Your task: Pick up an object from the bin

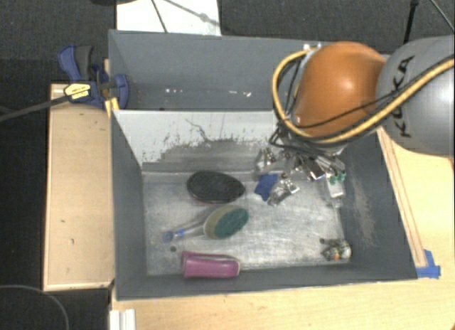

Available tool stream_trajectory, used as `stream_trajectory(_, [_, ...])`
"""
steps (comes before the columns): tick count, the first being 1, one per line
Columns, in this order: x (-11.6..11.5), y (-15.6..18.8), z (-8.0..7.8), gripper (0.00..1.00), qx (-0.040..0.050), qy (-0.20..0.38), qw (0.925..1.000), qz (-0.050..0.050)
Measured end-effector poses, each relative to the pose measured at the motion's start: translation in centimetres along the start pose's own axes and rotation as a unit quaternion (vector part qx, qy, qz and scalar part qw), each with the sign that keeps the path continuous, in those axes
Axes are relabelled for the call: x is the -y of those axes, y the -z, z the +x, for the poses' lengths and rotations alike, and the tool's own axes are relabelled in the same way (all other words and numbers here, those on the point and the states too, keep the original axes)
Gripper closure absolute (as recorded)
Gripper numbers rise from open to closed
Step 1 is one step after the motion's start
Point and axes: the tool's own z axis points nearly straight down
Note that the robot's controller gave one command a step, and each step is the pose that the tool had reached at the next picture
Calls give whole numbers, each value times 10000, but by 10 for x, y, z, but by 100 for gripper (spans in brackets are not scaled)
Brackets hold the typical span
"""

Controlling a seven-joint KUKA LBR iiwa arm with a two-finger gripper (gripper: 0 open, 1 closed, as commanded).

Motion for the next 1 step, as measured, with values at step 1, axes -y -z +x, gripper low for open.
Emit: stream_trajectory(1, [8, 72, -5, 100, 3, 1922, 9814, 3])
